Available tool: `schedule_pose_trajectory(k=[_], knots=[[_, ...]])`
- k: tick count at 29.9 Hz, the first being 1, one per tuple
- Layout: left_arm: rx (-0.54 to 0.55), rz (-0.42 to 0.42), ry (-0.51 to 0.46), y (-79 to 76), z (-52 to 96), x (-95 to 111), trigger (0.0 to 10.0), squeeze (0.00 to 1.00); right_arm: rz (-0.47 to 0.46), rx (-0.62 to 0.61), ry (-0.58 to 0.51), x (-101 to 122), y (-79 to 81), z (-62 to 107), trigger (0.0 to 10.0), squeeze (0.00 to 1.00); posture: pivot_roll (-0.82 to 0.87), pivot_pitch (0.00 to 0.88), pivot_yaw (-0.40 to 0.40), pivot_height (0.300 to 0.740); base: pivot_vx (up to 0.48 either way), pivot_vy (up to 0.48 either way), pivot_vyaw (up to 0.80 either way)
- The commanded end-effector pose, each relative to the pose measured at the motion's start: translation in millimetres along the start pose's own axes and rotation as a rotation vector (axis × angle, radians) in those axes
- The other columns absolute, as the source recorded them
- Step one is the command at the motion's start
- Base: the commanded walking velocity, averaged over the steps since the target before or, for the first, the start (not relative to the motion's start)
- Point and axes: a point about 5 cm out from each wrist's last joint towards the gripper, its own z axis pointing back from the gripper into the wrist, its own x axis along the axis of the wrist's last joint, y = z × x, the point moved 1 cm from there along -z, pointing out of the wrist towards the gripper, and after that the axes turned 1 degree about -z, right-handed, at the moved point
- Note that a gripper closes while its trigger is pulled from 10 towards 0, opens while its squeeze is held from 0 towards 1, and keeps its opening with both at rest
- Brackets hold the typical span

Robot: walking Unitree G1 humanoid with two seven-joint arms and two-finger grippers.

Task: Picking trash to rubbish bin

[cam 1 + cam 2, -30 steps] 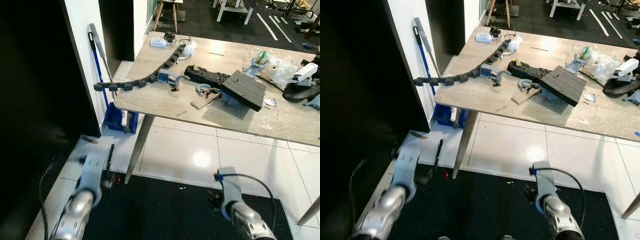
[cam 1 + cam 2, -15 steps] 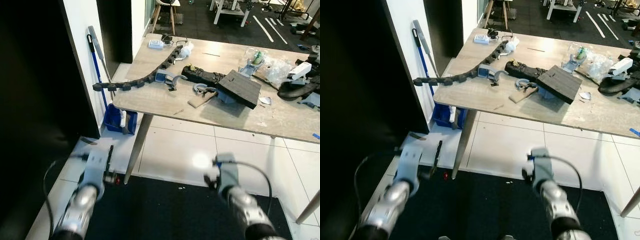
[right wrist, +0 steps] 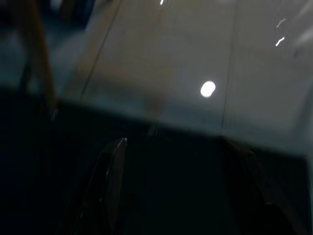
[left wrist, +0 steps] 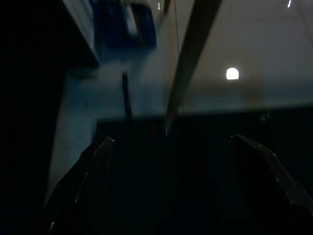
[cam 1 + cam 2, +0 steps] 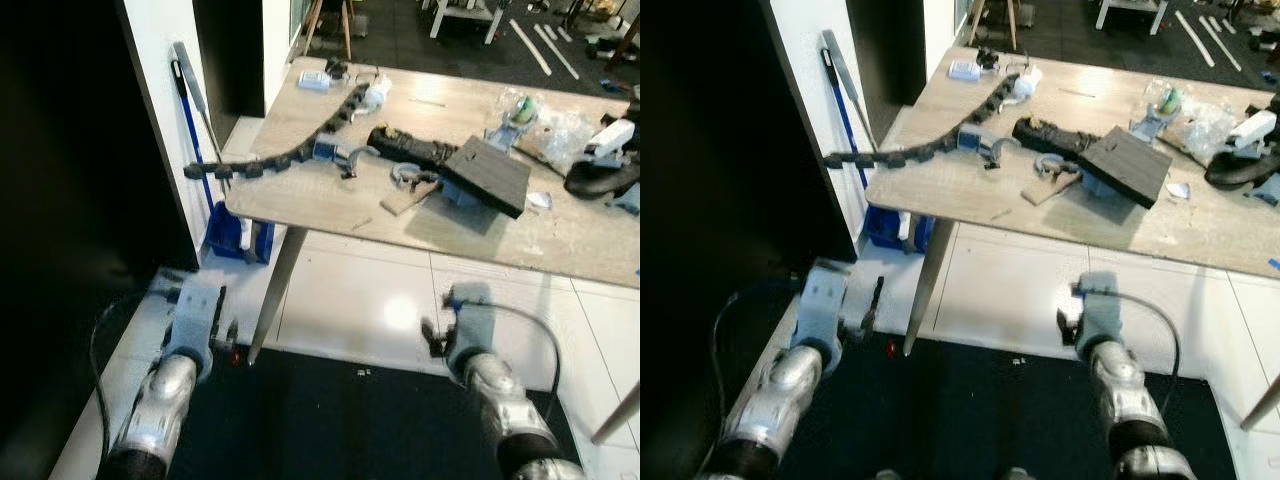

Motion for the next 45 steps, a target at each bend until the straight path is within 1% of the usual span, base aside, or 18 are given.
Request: schedule_pose_trajectory(k=[1, 5, 7, 8, 10, 14, 19, 20, 21, 23, 25, 29, 31, 34, 37, 39, 42, 45], knots=[[0.000, -0.018, 0.010, 1.4, 4.3, -5, 10.0, 0.00, 0.007, 0.013, 0.044, -13, 3.1, 3.7, 10.0, 0.00, 0.01, 0.146, -0.016, 0.740, 0.000, 0.000, 0.00], [0.005, -0.002, 0.002, 0.1, 4.7, -3, 10.0, 0.00, -0.009, 0.020, 0.038, -14, 6.7, 3.5, 10.0, 0.00, 0.01, 0.145, -0.016, 0.740, 0.000, 0.000, 0.00], [-0.004, 0.019, -0.040, -4.6, -5.1, 12, 10.0, 0.00, -0.013, 0.018, -0.005, 2, 6.0, -2.7, 10.0, 0.00, 0.01, 0.134, -0.013, 0.740, 0.000, 0.000, 0.00], [-0.004, 0.019, -0.040, -4.6, -5.1, 12, 10.0, 0.00, -0.013, 0.018, -0.005, 2, 6.0, -2.7, 10.0, 0.00, 0.01, 0.134, -0.013, 0.740, 0.000, 0.000, 0.00], [-0.007, 0.055, -0.093, -8.2, -10.2, 28, 10.0, 0.00, -0.025, 0.012, -0.063, 18, 5.5, -7.2, 10.0, 0.00, 0.00, 0.129, -0.012, 0.740, 0.000, 0.000, 0.00], [-0.011, 0.088, -0.134, -10.6, -10.2, 38, 10.0, 0.00, -0.052, 0.002, -0.108, 30, 5.0, -9.2, 10.0, 0.00, 0.00, 0.123, -0.015, 0.740, 0.000, 0.000, 0.00], [-0.005, 0.074, -0.149, -14.5, -6.8, 42, 10.0, 0.00, -0.023, 0.054, -0.162, 39, 16.4, -8.4, 10.0, 0.00, 0.00, 0.117, -0.017, 0.740, 0.000, 0.000, 0.00], [-0.005, 0.096, -0.176, -16.4, -4.8, 46, 10.0, 0.00, -0.054, 0.069, -0.200, 44, 23.1, -7.1, 10.0, 0.00, 0.00, 0.114, -0.017, 0.740, 0.000, 0.000, 0.00], [-0.005, 0.096, -0.176, -16.4, -4.8, 46, 10.0, 0.00, -0.054, 0.069, -0.200, 44, 23.1, -7.1, 10.0, 0.00, 0.00, 0.114, -0.017, 0.740, 0.000, 0.000, 0.00], [0.003, 0.117, -0.211, -15.6, -3.3, 52, 10.0, 0.00, -0.103, 0.064, -0.237, 51, 25.5, -6.2, 10.0, 0.00, 0.00, 0.110, -0.015, 0.740, 0.000, 0.000, 0.00], [0.009, 0.117, -0.211, -14.8, -3.3, 53, 10.0, 0.00, -0.119, 0.058, -0.260, 55, 25.5, -5.5, 10.0, 0.00, 0.00, 0.104, -0.016, 0.740, 0.000, 0.000, 0.00], [0.057, 0.128, -0.291, -9.3, 0.0, 71, 10.0, 0.00, -0.184, 0.042, -0.365, 69, 22.9, -0.2, 10.0, 0.00, 0.00, 0.092, -0.019, 0.740, 0.000, 0.000, 0.00], [0.063, 0.137, -0.322, -8.6, 3.7, 75, 10.0, 0.00, -0.179, 0.058, -0.391, 70, 24.8, 3.9, 10.0, 0.00, 0.00, 0.086, -0.021, 0.740, 0.000, 0.000, 0.00], [0.075, 0.141, -0.324, -7.6, 7.9, 74, 10.0, 0.00, -0.174, 0.073, -0.399, 68, 27.6, 9.2, 10.0, 0.00, 0.00, 0.087, -0.026, 0.740, 0.000, 0.000, 0.00], [0.092, 0.090, -0.314, -4.9, 15.4, 65, 10.0, 0.00, -0.140, 0.102, -0.428, 62, 33.5, 22.2, 10.0, 0.00, 0.00, 0.082, -0.035, 0.740, 0.000, 0.000, 0.00], [0.107, 0.117, -0.302, -3.2, 19.0, 59, 10.0, 0.00, -0.126, 0.091, -0.432, 55, 34.9, 28.4, 10.0, 0.00, 0.01, 0.082, -0.038, 0.740, 0.000, 0.000, 0.00], [0.121, 0.113, -0.287, -2.3, 21.1, 54, 10.0, 0.00, -0.113, 0.071, -0.413, 47, 35.5, 30.9, 10.0, 0.00, 0.01, 0.079, -0.038, 0.740, 0.000, 0.000, 0.00], [0.107, 0.123, -0.281, -4.6, 21.0, 55, 10.0, 0.00, -0.123, 0.064, -0.407, 47, 35.9, 29.8, 10.0, 0.00, 0.01, 0.084, -0.038, 0.740, 0.000, 0.000, 0.00]])
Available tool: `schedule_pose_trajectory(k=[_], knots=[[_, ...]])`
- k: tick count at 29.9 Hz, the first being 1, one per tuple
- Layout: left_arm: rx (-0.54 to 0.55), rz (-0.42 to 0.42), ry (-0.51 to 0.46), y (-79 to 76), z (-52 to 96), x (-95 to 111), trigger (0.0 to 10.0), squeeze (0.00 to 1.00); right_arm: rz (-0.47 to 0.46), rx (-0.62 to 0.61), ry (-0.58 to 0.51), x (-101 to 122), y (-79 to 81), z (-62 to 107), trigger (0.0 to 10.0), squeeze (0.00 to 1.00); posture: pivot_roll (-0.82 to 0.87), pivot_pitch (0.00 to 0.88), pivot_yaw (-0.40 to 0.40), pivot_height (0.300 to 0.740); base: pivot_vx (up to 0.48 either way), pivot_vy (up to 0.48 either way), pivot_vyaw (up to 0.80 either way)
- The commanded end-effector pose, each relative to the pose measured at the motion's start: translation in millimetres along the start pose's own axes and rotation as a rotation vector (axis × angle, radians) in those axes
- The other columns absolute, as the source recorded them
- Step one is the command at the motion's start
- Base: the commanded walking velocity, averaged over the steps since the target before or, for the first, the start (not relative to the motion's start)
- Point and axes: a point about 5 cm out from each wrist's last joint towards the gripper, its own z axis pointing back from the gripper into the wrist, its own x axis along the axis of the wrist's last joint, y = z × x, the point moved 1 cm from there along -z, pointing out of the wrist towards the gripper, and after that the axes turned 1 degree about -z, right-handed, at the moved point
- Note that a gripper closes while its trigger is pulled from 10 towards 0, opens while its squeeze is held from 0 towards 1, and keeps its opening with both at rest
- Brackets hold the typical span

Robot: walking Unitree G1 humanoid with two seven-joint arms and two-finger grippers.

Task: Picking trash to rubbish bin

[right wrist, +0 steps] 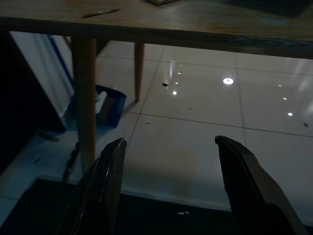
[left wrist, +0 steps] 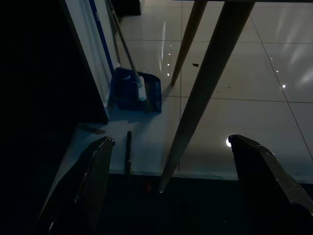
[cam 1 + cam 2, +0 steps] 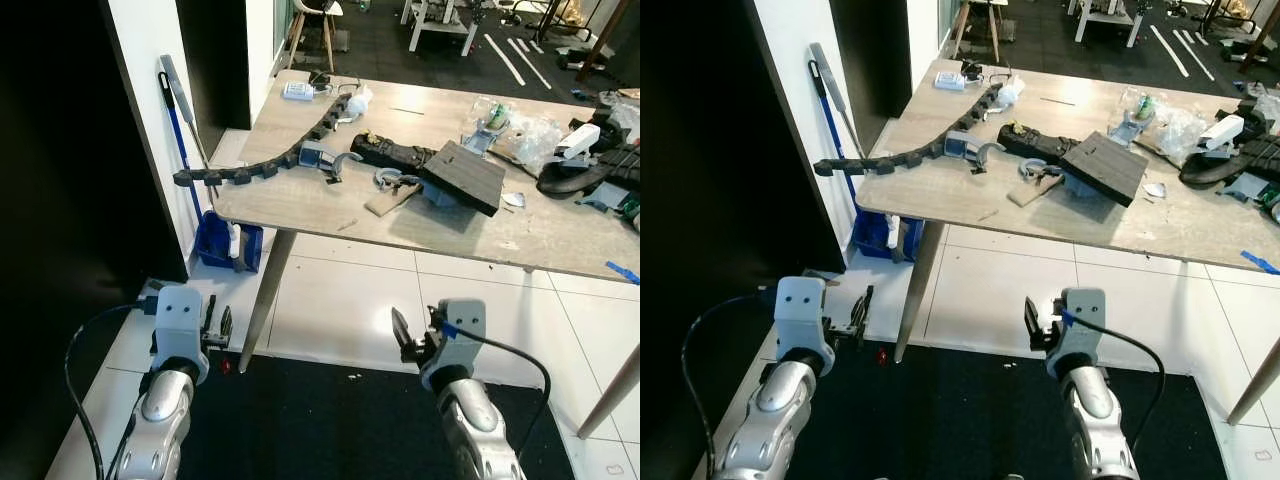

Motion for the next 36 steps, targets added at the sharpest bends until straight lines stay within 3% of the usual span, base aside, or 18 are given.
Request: schedule_pose_trajectory(k=[1, 8, 15, 36], knots=[[-0.008, 0.006, 0.003, -3.1, 1.7, 1, 10.0, 0.00, 0.007, -0.007, 0.006, -2, 0.6, 1.5, 10.0, 0.00, 0.01, 0.084, -0.038, 0.740, 0.000, 0.000, 0.00], [-0.034, 0.013, -0.006, -7.1, -0.5, 7, 10.0, 0.00, 0.004, 0.002, -0.006, 7, 1.9, -5.7, 10.0, 0.00, 0.00, 0.095, -0.037, 0.740, 0.000, 0.000, 0.00], [-0.074, -0.017, 0.005, -14.2, 1.6, 6, 10.0, 0.00, 0.006, -0.002, -0.005, 7, 2.6, -3.2, 10.0, 0.00, 0.00, 0.103, -0.034, 0.740, 0.000, -0.469, 0.00], [-0.100, -0.015, 0.025, -19.5, -0.3, 7, 10.0, 0.00, 0.005, 0.005, 0.025, 8, 3.6, -4.6, 10.0, 0.00, 0.00, 0.122, -0.041, 0.740, 0.000, 0.000, 0.00]])
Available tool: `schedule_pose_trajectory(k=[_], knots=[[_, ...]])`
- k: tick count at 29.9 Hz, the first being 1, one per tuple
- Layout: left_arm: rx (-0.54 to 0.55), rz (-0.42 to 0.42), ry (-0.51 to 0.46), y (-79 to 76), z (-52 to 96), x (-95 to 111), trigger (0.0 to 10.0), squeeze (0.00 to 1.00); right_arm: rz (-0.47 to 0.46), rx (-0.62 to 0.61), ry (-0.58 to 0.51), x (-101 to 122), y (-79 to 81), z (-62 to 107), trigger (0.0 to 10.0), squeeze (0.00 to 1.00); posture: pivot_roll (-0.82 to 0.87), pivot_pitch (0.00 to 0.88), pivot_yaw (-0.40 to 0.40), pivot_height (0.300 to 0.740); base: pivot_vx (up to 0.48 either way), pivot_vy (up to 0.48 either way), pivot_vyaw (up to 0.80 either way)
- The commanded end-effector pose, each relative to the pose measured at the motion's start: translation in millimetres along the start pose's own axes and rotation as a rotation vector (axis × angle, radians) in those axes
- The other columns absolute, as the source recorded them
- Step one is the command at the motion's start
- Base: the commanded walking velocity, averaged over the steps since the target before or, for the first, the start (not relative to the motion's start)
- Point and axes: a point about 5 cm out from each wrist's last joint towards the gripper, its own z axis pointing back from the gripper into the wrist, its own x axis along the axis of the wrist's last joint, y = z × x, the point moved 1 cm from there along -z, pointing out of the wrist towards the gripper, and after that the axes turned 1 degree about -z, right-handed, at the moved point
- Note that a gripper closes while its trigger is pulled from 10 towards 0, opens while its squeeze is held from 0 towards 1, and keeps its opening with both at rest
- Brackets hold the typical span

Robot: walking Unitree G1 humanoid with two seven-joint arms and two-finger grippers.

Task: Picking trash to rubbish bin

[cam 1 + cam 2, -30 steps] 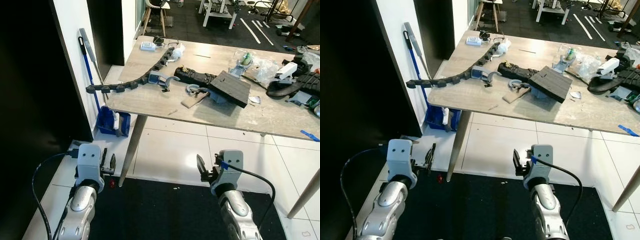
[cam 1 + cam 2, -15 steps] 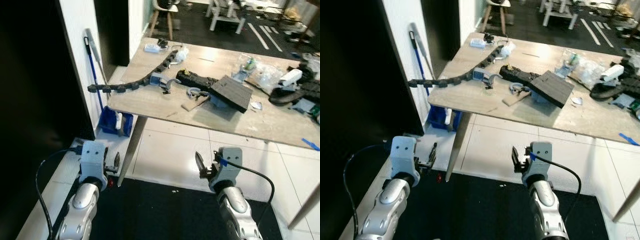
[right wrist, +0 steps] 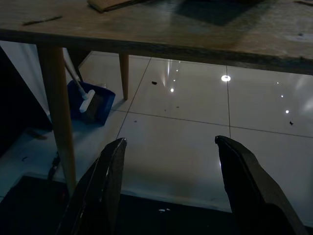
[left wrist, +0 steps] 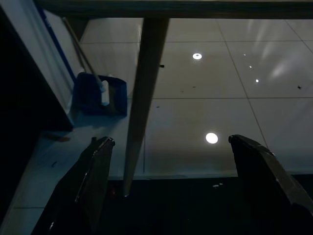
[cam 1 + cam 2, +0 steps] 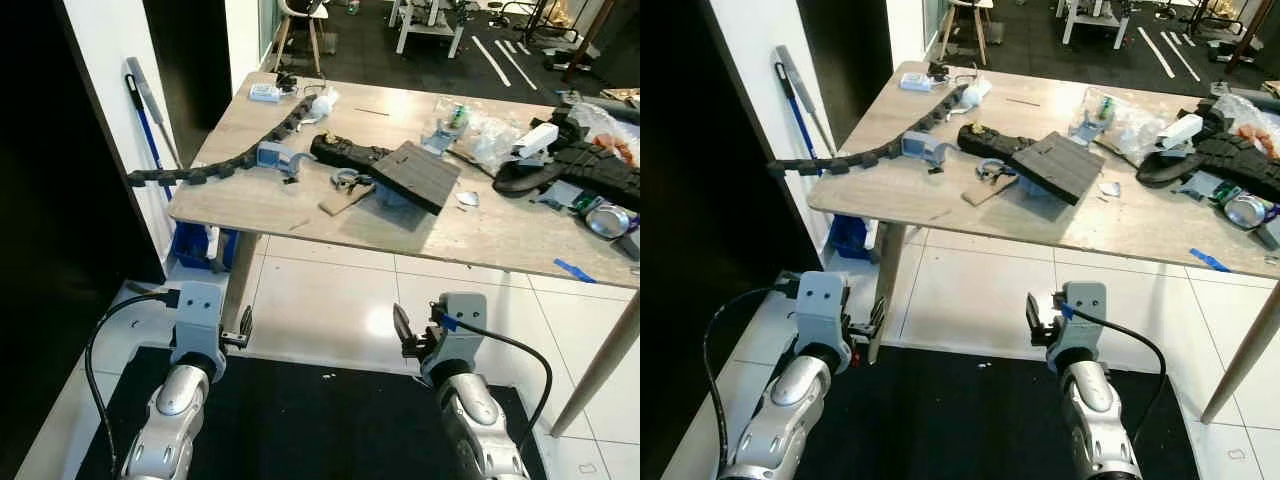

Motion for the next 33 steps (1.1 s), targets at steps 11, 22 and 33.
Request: schedule_pose_trajectory(k=[11, 22, 33], knots=[[-0.005, 0.005, 0.014, 0.1, 0.2, -1.3, 10.0, 0.00, 0.015, 0.006, 0.019, -0.6, 1.0, -1.6, 10.0, 0.00, 0.00, 0.142, -0.043, 0.740, 0.000, 0.175, 0.00], [-0.015, -0.015, 0.017, -2.9, 0.7, -1.2, 10.0, 0.00, 0.017, 0.015, 0.019, -0.3, 3.7, -2.6, 10.0, 0.00, 0.00, 0.146, -0.043, 0.740, 0.000, 0.000, 0.00], [-0.026, -0.016, -0.002, -4.7, 0.0, 2.4, 10.0, 0.00, 0.023, 0.015, 0.016, 0.7, 2.3, -3.1, 10.0, 0.00, 0.00, 0.149, -0.039, 0.740, 0.000, 0.000, 0.00]])
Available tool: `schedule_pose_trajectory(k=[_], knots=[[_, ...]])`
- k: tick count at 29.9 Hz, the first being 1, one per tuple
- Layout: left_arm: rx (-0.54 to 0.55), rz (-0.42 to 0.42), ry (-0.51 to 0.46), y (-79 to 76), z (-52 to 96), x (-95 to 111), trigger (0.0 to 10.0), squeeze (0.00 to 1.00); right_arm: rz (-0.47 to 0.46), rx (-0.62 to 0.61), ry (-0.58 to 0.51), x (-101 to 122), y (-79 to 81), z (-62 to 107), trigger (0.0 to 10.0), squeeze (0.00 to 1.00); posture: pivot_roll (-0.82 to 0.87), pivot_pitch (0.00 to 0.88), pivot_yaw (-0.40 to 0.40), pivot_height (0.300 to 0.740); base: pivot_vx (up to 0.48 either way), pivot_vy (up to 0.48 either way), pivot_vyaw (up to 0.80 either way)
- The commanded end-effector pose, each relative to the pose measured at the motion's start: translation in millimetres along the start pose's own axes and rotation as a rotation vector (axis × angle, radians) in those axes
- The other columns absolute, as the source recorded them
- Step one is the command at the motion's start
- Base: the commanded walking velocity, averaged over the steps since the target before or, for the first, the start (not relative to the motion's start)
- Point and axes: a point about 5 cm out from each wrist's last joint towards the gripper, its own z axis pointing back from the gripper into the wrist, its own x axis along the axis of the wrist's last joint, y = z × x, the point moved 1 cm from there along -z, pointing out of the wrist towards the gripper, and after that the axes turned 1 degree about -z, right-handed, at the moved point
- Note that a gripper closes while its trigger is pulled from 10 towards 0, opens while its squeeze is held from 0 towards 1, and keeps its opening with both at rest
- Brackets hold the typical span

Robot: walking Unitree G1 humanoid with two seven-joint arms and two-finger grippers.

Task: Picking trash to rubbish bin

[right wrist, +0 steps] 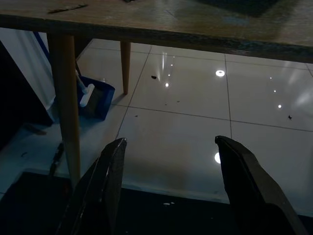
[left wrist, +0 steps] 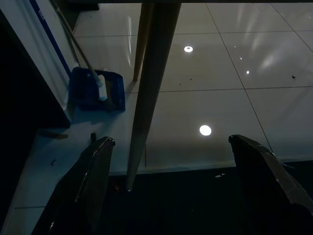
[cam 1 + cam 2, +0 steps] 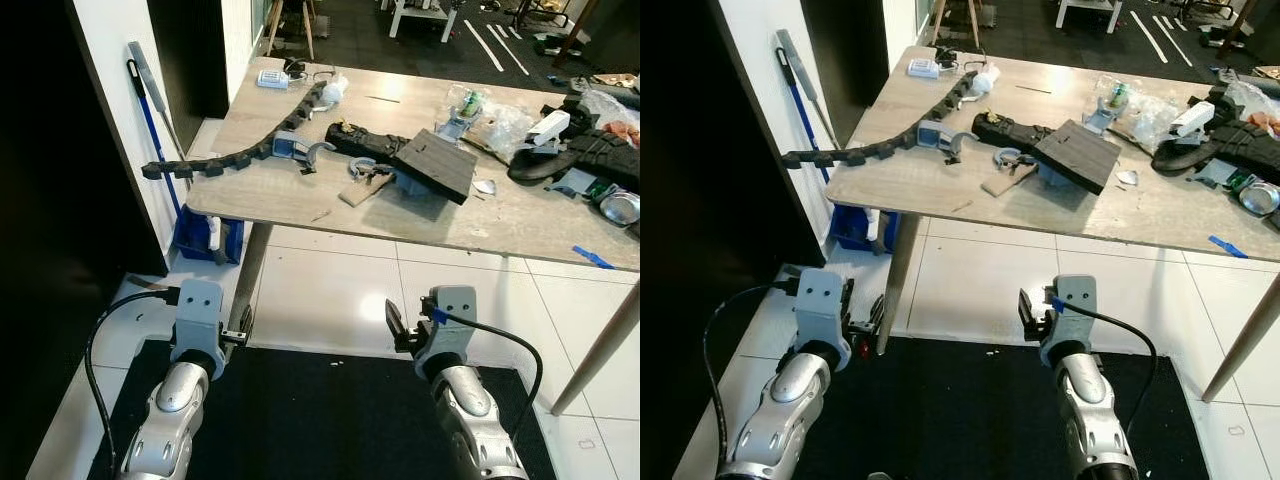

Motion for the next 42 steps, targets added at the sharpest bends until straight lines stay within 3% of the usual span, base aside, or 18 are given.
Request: schedule_pose_trajectory(k=[1, 8, 11, 42], knots=[[-0.024, -0.024, 0.004, -4.8, 2.1, -0.7, 10.0, 0.00, 0.001, -0.011, 0.017, -3.8, -2.9, 2.6, 10.0, 0.00, 0.00, 0.149, -0.039, 0.740, 0.000, -0.442, 0.00], [-0.034, -0.029, 0.009, -7.8, 2.4, -1.8, 10.0, 0.00, 0.002, -0.010, 0.016, -3.7, -2.2, 2.6, 10.0, 0.00, 0.00, 0.151, -0.038, 0.740, 0.000, -0.464, 0.00], [-0.004, 0.006, 0.015, -4.3, 1.8, -3.0, 10.0, 0.00, 0.003, -0.010, 0.016, -3.3, -2.1, 2.5, 10.0, 0.00, 0.00, 0.151, -0.038, 0.740, 0.000, 0.000, 0.00], [0.015, -0.002, 0.010, -2.3, 1.0, -2.0, 10.0, 0.00, 0.016, 0.011, 0.019, -2.2, 0.6, -1.1, 10.0, 0.00, 0.00, 0.149, -0.047, 0.740, 0.000, 0.000, 0.00]])
